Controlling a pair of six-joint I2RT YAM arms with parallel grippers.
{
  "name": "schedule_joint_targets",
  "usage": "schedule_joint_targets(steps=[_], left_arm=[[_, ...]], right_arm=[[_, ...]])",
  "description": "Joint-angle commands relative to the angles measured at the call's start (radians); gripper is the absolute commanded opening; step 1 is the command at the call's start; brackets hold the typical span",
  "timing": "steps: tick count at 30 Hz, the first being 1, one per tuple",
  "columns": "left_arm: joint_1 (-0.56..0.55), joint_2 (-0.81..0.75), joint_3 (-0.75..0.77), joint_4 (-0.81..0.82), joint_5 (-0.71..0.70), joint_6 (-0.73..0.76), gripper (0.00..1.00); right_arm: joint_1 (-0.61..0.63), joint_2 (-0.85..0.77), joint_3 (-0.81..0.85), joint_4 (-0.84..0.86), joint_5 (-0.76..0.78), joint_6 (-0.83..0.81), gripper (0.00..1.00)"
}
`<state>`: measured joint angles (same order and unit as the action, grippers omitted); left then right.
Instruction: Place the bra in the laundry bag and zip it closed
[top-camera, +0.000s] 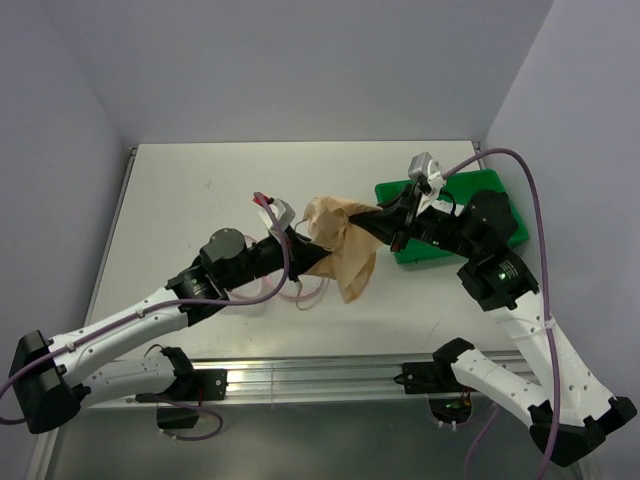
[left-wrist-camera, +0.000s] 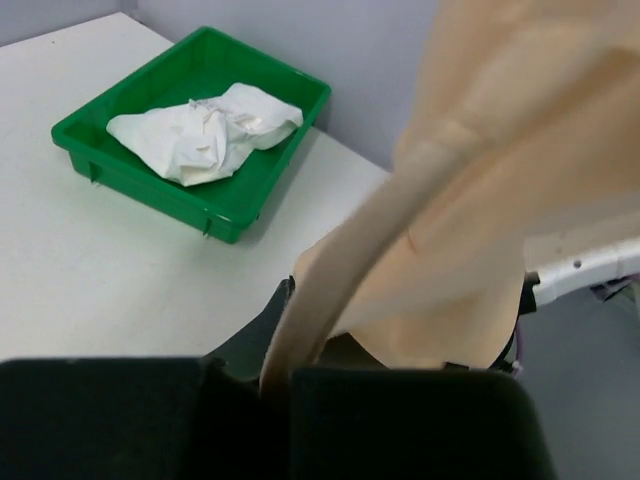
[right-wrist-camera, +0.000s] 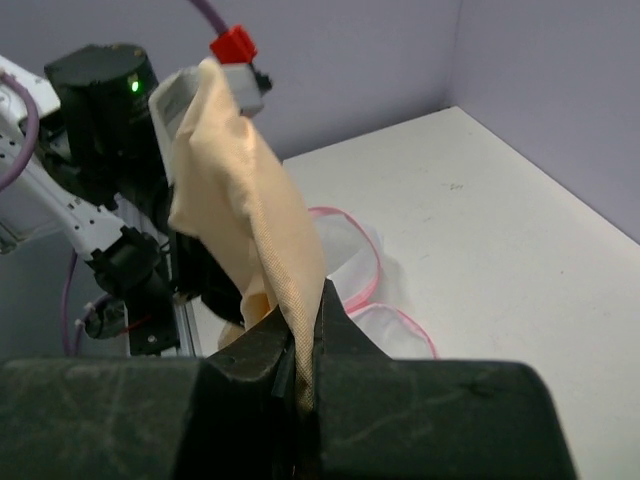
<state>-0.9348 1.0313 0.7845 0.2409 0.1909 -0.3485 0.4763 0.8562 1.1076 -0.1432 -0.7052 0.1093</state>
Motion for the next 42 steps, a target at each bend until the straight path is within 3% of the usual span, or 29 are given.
schedule_joint_targets(steps=[1, 9, 11, 12, 15, 19, 22, 29, 31, 32, 35, 42], left_arm=[[0.04, -0.014, 0.012, 0.11, -0.001, -0.087, 0.0], [0.137, 0.073, 0.114, -0.001, 0.077, -0.224, 0.0], [0.166, 0.095, 0.137, -0.023, 0.097, -0.245, 0.0], [0.175, 0.099, 0.142, -0.029, 0.104, -0.251, 0.0], [0.208, 0.102, 0.148, -0.043, 0.114, -0.268, 0.0], [0.254, 0.09, 0.147, -0.061, 0.125, -0.284, 0.0], [0.257, 0.067, 0.133, -0.057, 0.139, -0.28, 0.0], [0.255, -0.04, 0.024, 0.02, 0.176, -0.259, 0.0], [0.257, -0.077, -0.001, 0.011, 0.162, -0.25, 0.0], [0.257, -0.089, -0.008, 0.009, 0.163, -0.251, 0.0], [0.255, -0.129, -0.03, -0.009, 0.168, -0.245, 0.0], [0.248, -0.177, -0.077, -0.098, 0.15, -0.198, 0.0]], right_arm=[[0.027, -0.049, -0.044, -0.012, 0.035, -0.089, 0.0], [0.14, -0.115, -0.127, -0.061, 0.139, -0.174, 0.07], [0.195, -0.106, -0.118, -0.13, 0.179, -0.204, 0.13], [0.215, -0.103, -0.12, -0.153, 0.226, -0.217, 0.24], [0.286, -0.109, -0.166, -0.19, 0.298, -0.214, 0.39], [0.352, -0.135, -0.221, -0.181, 0.441, -0.183, 0.73], [0.352, -0.158, -0.23, -0.165, 0.478, -0.165, 0.85], [0.326, -0.213, -0.229, -0.118, 0.255, -0.136, 0.93], [0.309, -0.212, -0.22, -0.062, 0.269, -0.088, 0.95], [0.309, -0.198, -0.206, -0.062, 0.35, -0.05, 0.95], [0.308, -0.096, -0.112, -0.119, 0.42, -0.03, 0.96], [0.309, 0.109, 0.107, -0.286, 0.363, -0.046, 0.96]])
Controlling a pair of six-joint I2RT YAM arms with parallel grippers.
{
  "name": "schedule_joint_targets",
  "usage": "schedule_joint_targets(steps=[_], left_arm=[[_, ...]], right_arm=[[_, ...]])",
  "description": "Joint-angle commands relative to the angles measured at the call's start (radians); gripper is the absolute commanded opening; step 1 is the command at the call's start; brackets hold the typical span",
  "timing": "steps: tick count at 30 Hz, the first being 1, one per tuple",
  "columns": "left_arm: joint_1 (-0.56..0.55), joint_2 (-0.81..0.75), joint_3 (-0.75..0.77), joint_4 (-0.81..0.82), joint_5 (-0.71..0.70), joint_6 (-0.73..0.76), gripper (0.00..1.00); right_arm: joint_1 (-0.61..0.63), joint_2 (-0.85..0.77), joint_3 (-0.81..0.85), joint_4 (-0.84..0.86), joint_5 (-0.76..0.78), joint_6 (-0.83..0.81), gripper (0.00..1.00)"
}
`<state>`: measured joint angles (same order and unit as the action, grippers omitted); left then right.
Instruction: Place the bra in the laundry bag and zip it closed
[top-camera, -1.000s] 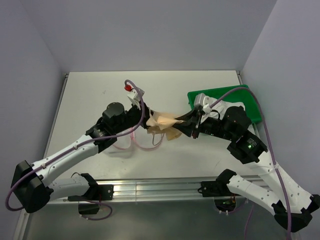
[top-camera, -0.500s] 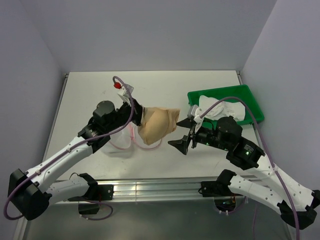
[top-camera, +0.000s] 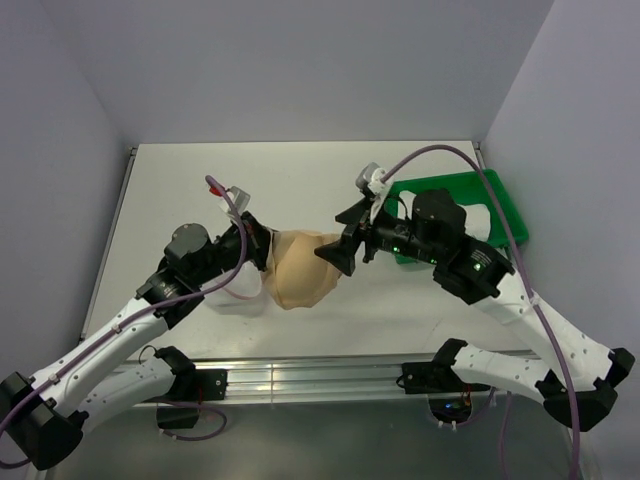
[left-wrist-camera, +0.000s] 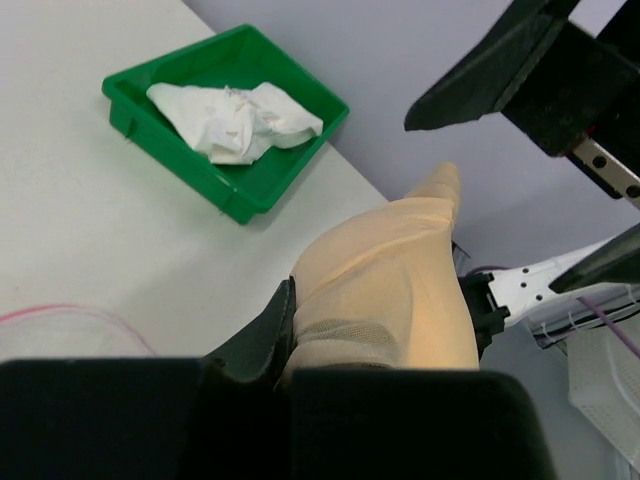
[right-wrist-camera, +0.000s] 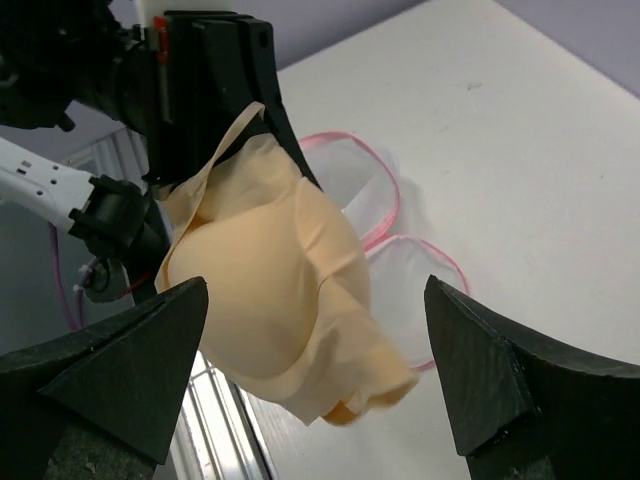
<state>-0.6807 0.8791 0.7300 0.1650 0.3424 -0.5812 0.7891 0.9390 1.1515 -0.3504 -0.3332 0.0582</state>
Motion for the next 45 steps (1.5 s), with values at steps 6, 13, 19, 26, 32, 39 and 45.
schedule_joint_targets(steps=[6, 13, 19, 26, 32, 39, 45], left_arm=[[-0.045, -0.043, -0.011, -0.059, -0.045, 0.064, 0.0], [-0.098, -0.046, 0.003, -0.088, -0.123, 0.092, 0.0], [-0.112, -0.066, 0.011, -0.117, -0.172, 0.107, 0.0], [-0.118, -0.089, 0.016, -0.125, -0.183, 0.107, 0.0], [-0.118, -0.08, 0.031, -0.16, -0.152, 0.101, 0.16], [-0.118, -0.14, 0.13, -0.396, -0.334, 0.115, 0.8], [-0.118, -0.209, 0.244, -0.666, -0.638, 0.087, 0.87]], right_arm=[[-0.004, 0.122, 0.089, -0.134, -0.061, -0.004, 0.98], [0.002, 0.21, 0.085, -0.168, -0.211, 0.002, 0.98], [0.004, 0.184, -0.007, -0.087, -0.282, 0.057, 0.96], [0.004, 0.15, -0.085, -0.041, -0.29, 0.112, 0.69], [0.002, 0.145, -0.108, 0.03, -0.293, 0.155, 0.28], [-0.016, 0.12, -0.133, 0.065, -0.242, 0.176, 0.12], [-0.03, 0.087, -0.164, 0.106, -0.237, 0.201, 0.09]])
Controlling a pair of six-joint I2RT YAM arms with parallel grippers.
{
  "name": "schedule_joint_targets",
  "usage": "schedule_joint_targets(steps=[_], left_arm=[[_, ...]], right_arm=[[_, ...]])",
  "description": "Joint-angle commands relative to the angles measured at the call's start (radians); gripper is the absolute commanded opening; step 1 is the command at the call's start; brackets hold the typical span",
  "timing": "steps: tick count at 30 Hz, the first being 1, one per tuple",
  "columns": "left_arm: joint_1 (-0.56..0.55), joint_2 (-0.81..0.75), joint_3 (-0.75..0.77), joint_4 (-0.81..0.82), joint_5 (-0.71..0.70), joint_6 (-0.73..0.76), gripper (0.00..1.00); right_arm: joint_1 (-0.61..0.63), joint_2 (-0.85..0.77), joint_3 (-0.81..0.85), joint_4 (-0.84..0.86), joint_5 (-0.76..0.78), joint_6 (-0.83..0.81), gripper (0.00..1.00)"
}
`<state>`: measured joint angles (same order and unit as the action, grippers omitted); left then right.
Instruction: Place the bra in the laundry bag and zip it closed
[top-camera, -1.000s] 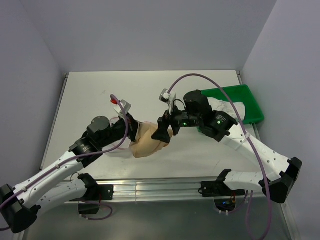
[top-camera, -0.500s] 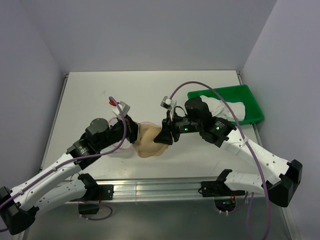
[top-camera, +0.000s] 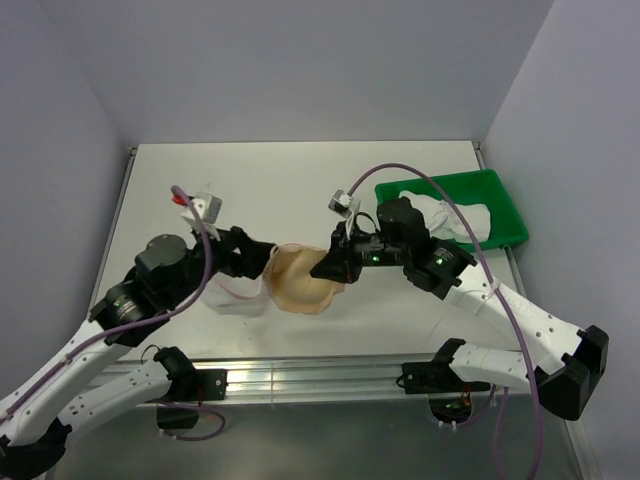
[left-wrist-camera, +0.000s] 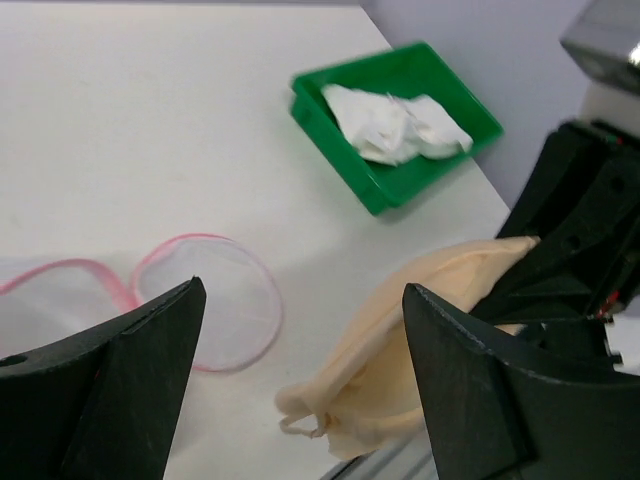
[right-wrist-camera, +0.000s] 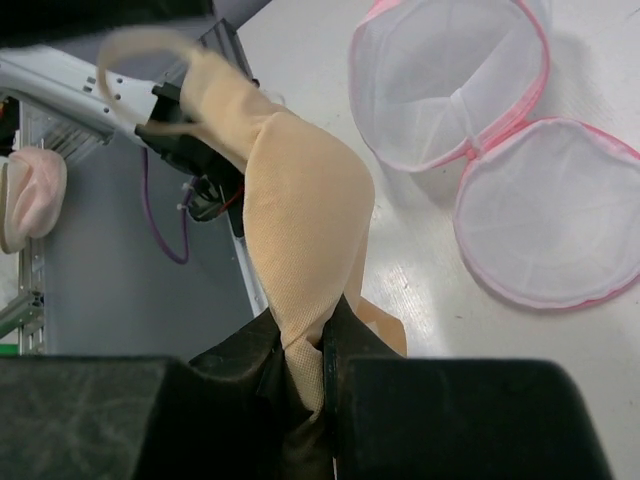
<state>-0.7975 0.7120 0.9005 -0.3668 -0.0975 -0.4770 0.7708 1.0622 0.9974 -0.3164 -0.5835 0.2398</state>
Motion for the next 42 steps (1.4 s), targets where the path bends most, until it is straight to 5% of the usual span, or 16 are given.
schedule_joint_targets(steps=[1, 10, 19, 29, 32, 42], left_arm=[[-0.002, -0.061, 0.083, -0.177, -0.235, -0.024, 0.87], [0.017, -0.059, -0.02, -0.342, -0.539, -0.236, 0.78], [0.158, 0.004, -0.144, -0.293, -0.461, -0.276, 0.77], [0.172, 0.104, -0.179, -0.253, -0.49, -0.316, 0.65], [0.172, 0.141, -0.192, -0.227, -0.487, -0.34, 0.46], [0.172, 0.101, -0.236, -0.199, -0.499, -0.365, 0.42]], right_arm=[[-0.018, -0.039, -0.011, 0.079, 0.014, 0.026, 0.06], [-0.028, -0.07, -0.037, 0.207, 0.112, 0.122, 0.0], [-0.001, 0.012, -0.062, 0.47, 0.247, 0.312, 0.0], [0.041, 0.133, -0.16, 0.703, 0.375, 0.515, 0.0], [0.067, 0.165, -0.193, 0.77, 0.405, 0.562, 0.0], [0.096, 0.312, -0.206, 0.89, 0.47, 0.667, 0.0]])
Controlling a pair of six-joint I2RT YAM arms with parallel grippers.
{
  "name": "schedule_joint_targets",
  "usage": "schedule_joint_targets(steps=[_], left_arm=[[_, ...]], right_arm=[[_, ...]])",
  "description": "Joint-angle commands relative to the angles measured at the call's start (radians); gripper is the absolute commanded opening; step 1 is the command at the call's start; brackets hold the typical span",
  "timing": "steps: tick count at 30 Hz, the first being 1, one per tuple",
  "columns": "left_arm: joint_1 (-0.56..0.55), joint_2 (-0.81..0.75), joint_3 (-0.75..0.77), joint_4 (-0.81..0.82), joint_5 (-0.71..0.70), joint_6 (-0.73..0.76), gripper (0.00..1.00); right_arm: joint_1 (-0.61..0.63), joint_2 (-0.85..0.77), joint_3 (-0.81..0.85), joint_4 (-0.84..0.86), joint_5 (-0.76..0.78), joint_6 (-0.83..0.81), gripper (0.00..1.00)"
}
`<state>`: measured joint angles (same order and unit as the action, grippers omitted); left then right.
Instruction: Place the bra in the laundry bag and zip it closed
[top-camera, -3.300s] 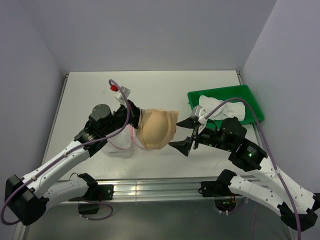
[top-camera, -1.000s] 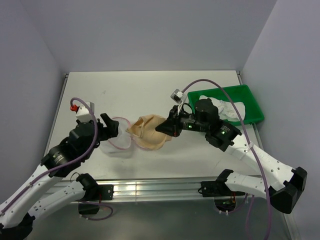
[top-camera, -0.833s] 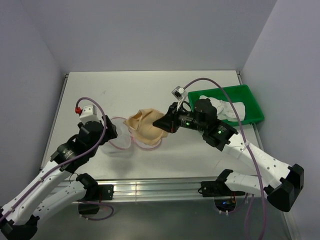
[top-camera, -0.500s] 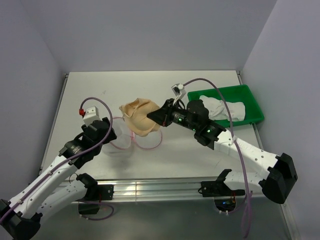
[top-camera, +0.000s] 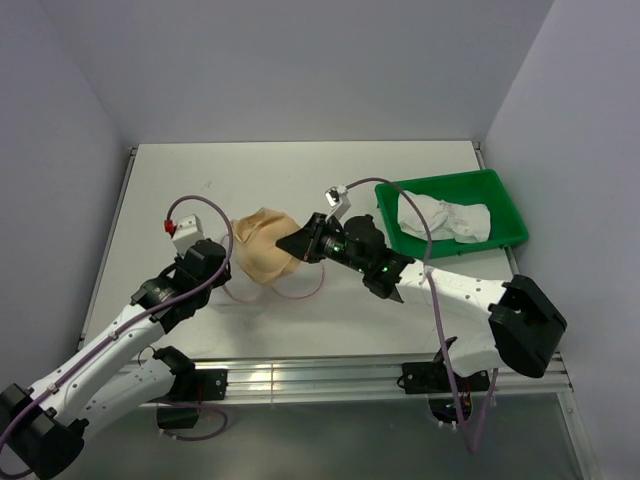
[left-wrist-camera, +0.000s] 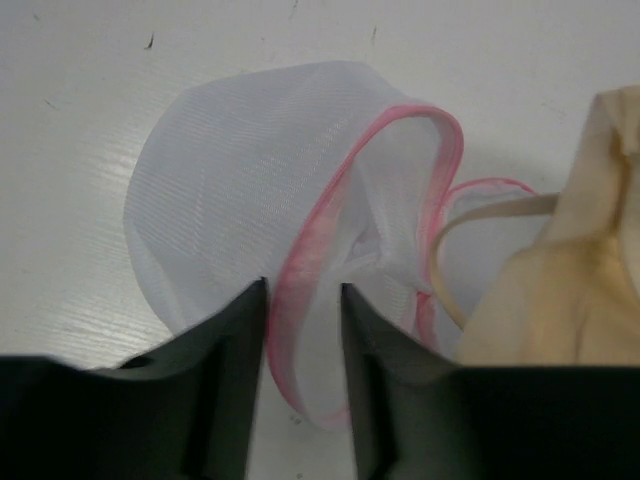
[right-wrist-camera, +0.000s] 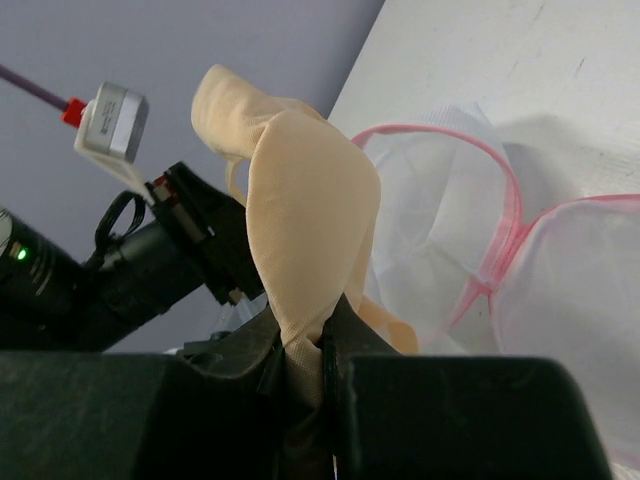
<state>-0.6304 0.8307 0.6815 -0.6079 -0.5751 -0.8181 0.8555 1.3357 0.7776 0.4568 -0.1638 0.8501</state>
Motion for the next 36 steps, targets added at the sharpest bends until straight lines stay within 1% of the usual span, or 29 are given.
schedule_joint_targets(steps=[1, 3, 4, 6, 10, 13, 15, 22, 24, 28, 31, 33, 36], left_arm=[[0.005, -0.019, -0.028, 0.048, -0.016, -0.027, 0.32], [0.005, -0.027, -0.036, 0.06, -0.008, -0.024, 0.23], [0.005, -0.03, -0.039, 0.068, -0.005, -0.027, 0.12], [0.005, -0.053, -0.042, 0.076, 0.0, -0.024, 0.01], [0.003, -0.102, -0.054, 0.099, 0.017, -0.015, 0.0], [0.005, -0.165, -0.092, 0.157, 0.06, 0.002, 0.0], [0.003, -0.191, -0.12, 0.212, 0.106, 0.014, 0.0], [0.005, -0.196, -0.166, 0.325, 0.28, 0.036, 0.0], [0.005, -0.215, -0.186, 0.39, 0.335, 0.049, 0.0], [0.005, -0.226, -0.203, 0.471, 0.405, 0.051, 0.0], [0.005, -0.234, -0.209, 0.511, 0.461, 0.043, 0.0], [0.005, -0.258, -0.215, 0.52, 0.471, 0.045, 0.0], [0.003, -0.307, -0.227, 0.508, 0.436, 0.06, 0.0]], right_arm=[[0.013, 0.069, 0.015, 0.144, 0.05, 0.07, 0.0], [0.02, 0.101, 0.022, 0.161, 0.052, 0.096, 0.0], [0.031, 0.127, 0.032, 0.164, 0.056, 0.099, 0.0], [0.046, 0.152, 0.049, 0.16, 0.063, 0.104, 0.0], [0.063, 0.204, 0.063, 0.161, 0.07, 0.115, 0.0], [0.073, 0.239, 0.072, 0.166, 0.066, 0.121, 0.0], [0.083, 0.27, 0.089, 0.167, 0.064, 0.129, 0.0], [0.097, 0.378, 0.192, 0.146, 0.044, 0.147, 0.0], [0.106, 0.416, 0.216, 0.148, 0.04, 0.155, 0.0], [0.131, 0.462, 0.212, 0.172, 0.059, 0.178, 0.0], [0.142, 0.49, 0.239, 0.135, 0.087, 0.165, 0.0], [0.146, 0.503, 0.256, 0.109, 0.113, 0.162, 0.0], [0.163, 0.517, 0.267, 0.06, 0.148, 0.149, 0.0]])
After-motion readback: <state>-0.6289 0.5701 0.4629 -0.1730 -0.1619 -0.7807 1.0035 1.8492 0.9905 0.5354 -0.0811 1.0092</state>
